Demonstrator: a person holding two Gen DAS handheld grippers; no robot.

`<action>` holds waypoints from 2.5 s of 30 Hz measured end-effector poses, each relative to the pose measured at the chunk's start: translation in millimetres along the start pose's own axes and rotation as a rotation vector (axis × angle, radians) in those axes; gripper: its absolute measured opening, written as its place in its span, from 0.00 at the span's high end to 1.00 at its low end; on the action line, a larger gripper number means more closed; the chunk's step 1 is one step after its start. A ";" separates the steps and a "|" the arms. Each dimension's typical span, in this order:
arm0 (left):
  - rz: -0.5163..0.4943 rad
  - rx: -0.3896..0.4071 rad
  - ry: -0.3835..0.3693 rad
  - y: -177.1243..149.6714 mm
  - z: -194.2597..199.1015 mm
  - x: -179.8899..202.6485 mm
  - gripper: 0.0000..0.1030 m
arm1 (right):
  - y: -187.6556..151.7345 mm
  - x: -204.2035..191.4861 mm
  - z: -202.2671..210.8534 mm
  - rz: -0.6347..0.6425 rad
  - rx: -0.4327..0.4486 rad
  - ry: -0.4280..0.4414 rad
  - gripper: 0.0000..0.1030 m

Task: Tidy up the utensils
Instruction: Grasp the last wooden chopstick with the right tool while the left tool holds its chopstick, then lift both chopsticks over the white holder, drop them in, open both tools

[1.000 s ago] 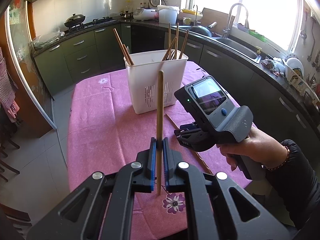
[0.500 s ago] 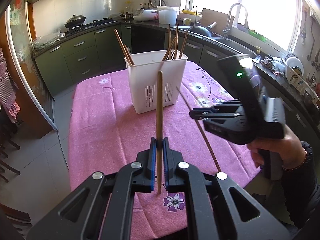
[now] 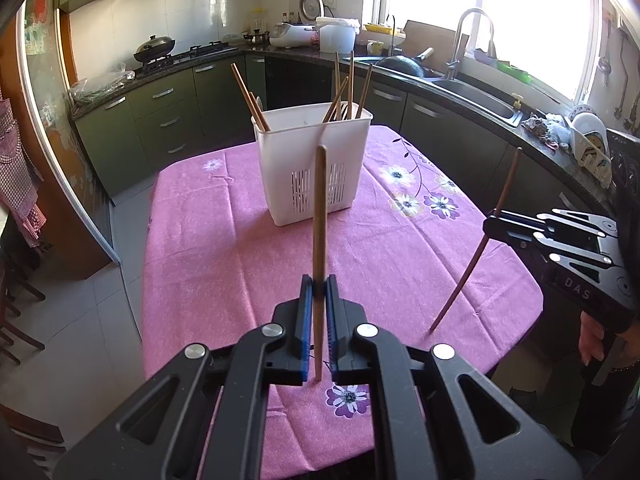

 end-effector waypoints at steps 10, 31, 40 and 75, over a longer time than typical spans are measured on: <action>0.003 0.015 0.016 1.7 7.5 -1.6 0.94 | -6.9 3.9 9.6 -0.015 0.015 0.008 0.94; 0.053 0.262 0.017 185.7 68.8 -16.0 0.94 | -6.3 3.4 3.3 -0.001 0.015 0.038 0.94; 0.061 0.309 0.082 248.0 19.5 -22.2 0.94 | -9.1 3.4 3.8 0.003 0.017 0.057 0.94; 0.220 0.449 0.150 15.0 75.7 -36.5 0.07 | 223.0 52.4 4.6 -0.152 0.376 -0.009 0.93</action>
Point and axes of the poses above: each gripper's, at about its wrist camera, not at the fingertips, and z roughly against the way its jaws point, x to its right, y to its top, the point moved 7 cm from there along -z, roughly the way its jaws point, and after that the axes turned 1 degree about x, right-handed, at the moved point
